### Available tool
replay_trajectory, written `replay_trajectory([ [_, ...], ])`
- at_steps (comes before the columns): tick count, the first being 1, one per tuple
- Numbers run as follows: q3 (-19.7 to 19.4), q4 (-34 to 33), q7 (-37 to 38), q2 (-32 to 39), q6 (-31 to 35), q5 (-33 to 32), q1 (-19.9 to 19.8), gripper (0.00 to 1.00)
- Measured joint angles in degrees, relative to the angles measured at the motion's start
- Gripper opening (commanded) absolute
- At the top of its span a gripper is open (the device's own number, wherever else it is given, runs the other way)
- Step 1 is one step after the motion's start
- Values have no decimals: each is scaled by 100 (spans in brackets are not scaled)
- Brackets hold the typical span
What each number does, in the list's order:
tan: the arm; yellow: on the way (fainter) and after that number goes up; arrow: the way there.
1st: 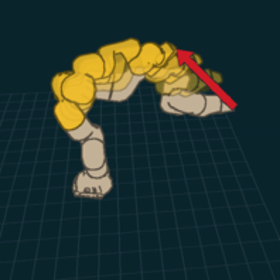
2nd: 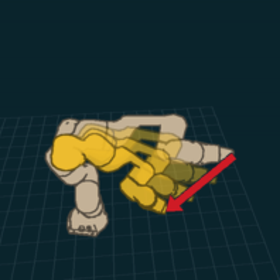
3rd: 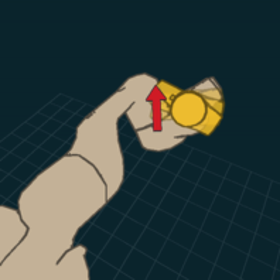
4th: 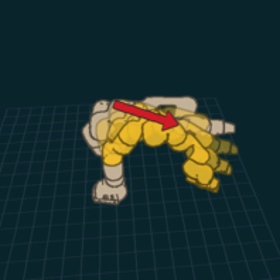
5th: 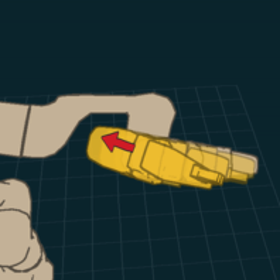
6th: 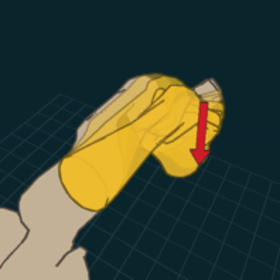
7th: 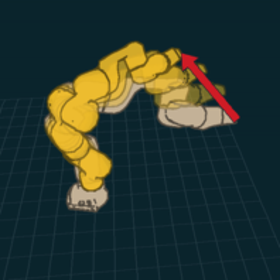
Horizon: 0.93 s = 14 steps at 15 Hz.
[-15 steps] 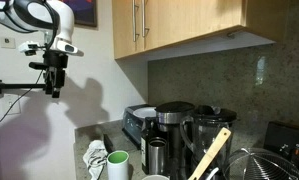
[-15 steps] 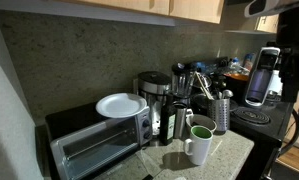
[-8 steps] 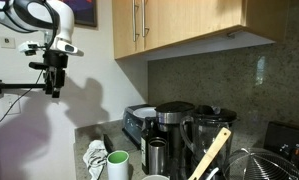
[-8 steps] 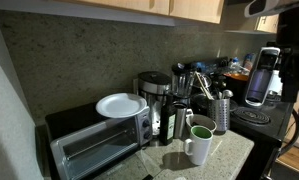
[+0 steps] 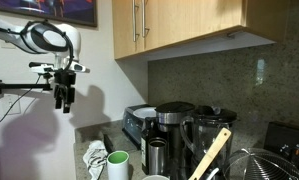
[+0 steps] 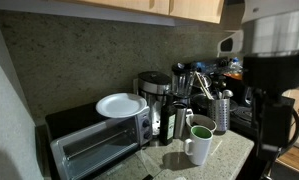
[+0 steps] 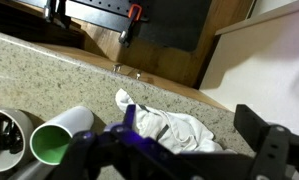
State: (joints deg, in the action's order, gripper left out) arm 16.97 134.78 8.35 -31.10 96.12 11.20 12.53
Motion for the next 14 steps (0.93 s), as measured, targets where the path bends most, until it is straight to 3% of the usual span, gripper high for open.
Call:
replay_trajectory([
  [4,357,530,329,581,1406,-44,14,100],
  [11,611,1317,1119,1290,3625,-66,225,100],
  [14,800,1605,1709,1608,4577,-402,232,100],
])
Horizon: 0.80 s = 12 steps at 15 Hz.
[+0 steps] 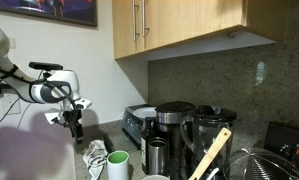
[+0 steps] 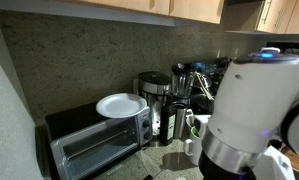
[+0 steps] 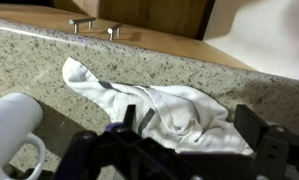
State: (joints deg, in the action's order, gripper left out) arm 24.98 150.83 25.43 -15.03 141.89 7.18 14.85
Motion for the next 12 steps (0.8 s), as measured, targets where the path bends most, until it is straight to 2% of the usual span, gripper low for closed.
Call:
replay_trajectory([
  [2,120,132,661,255,485,-530,-59,100],
  [3,128,136,820,376,520,-628,-75,100],
  [6,-116,-72,364,467,248,-210,78,100],
  [9,-152,-146,314,472,177,-194,93,100],
  [12,-136,16,559,667,763,-486,83,100],
])
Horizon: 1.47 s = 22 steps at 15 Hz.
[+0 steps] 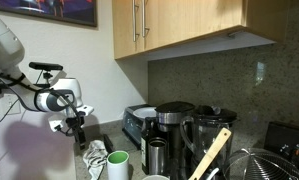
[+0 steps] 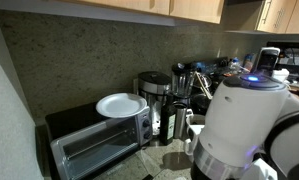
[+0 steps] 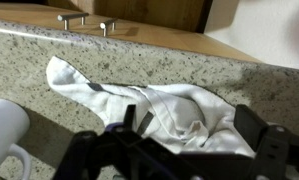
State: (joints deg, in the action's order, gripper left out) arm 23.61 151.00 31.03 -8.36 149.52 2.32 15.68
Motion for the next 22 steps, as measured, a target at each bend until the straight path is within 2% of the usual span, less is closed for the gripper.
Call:
replay_trajectory([
  [2,52,172,627,276,832,-644,-54,100],
  [4,165,328,1636,518,1655,-1693,-304,100],
  [7,208,335,3119,548,2049,-3336,-755,100],
  [11,289,100,5001,464,1980,-5365,-1104,100],
  [14,468,-148,6437,680,1750,-6734,-1122,100],
  [18,592,-637,8190,1477,1008,-8481,-940,100],
  [22,576,-1158,9128,2483,193,-9498,-705,100],
])
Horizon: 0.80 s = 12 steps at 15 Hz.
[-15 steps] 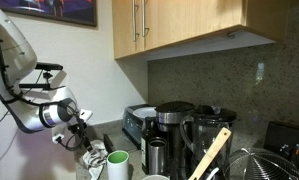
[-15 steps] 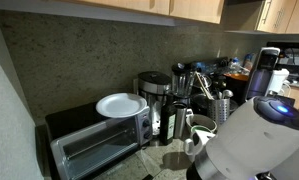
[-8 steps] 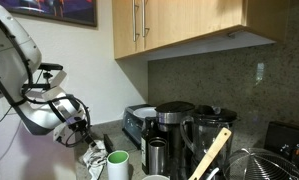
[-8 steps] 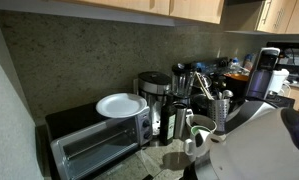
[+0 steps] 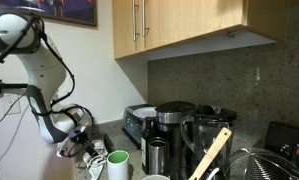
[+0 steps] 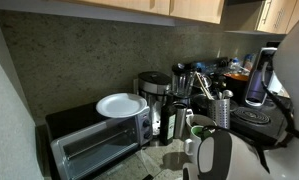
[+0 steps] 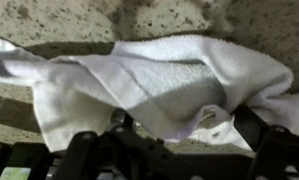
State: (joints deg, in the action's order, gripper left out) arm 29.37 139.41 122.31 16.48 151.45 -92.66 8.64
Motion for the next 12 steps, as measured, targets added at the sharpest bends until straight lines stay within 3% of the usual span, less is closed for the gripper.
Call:
replay_trajectory([
  [5,-532,-533,197,717,-343,-253,632,100],
  [12,-648,-736,197,808,-515,-236,869,100],
])
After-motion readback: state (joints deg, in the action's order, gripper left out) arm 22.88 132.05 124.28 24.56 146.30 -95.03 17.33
